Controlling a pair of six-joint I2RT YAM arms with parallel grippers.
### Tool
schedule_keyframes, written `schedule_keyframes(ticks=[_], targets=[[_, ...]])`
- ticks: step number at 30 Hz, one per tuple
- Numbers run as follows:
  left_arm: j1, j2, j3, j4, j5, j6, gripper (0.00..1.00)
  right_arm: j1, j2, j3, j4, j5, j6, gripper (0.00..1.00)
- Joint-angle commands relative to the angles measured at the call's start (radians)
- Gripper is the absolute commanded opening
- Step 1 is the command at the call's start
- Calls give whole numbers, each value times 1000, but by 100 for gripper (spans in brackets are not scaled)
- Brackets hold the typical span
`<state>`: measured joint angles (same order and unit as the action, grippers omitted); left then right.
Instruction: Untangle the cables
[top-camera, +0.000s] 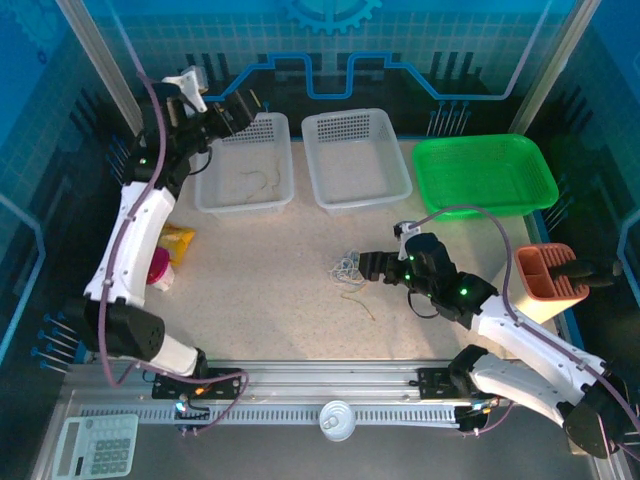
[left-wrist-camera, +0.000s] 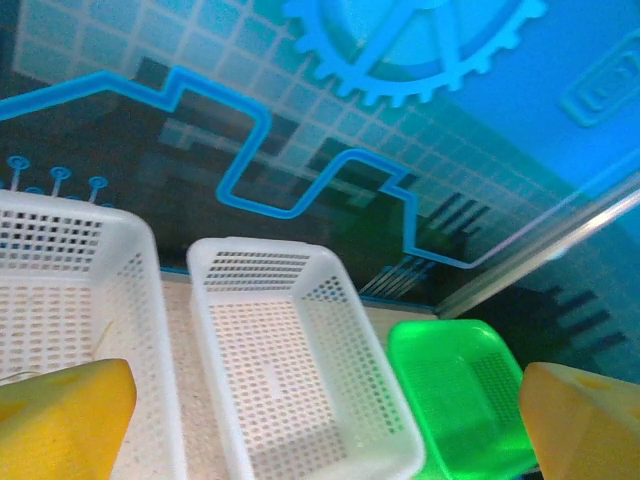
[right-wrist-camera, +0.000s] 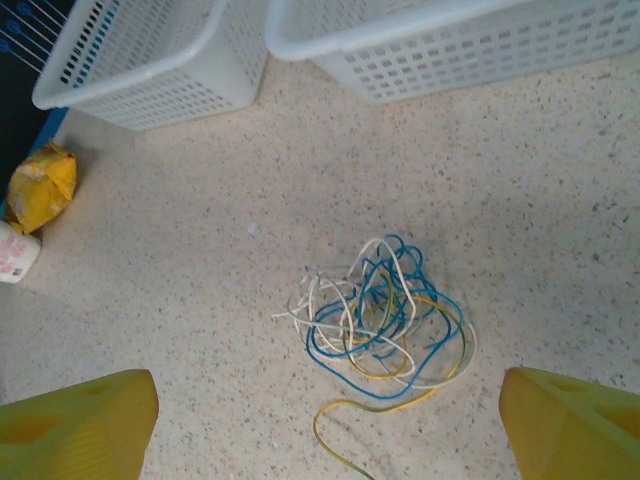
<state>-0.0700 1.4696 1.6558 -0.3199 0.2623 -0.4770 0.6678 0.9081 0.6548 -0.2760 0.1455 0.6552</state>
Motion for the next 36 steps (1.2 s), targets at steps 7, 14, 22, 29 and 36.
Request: schedule_keyframes(ticks=[7,14,22,29,36], targets=[[-90,-189,-175,-147,75,-28,99,17,5,36,-38,-14,52,87],[-196,-329,-390,-137,46,-74,99,17,15,8,-62,15,76,82],[-294,-438,-616,-65,19,-158,99,16,52,-16,-46,3,77,72],[-384,-452,-734,9,-7,-210,99,15,33,-35,-69,5,72,68],[-442,-416,-771,57,-23,-216,99,12,69,-17,-101,-20,8,68]])
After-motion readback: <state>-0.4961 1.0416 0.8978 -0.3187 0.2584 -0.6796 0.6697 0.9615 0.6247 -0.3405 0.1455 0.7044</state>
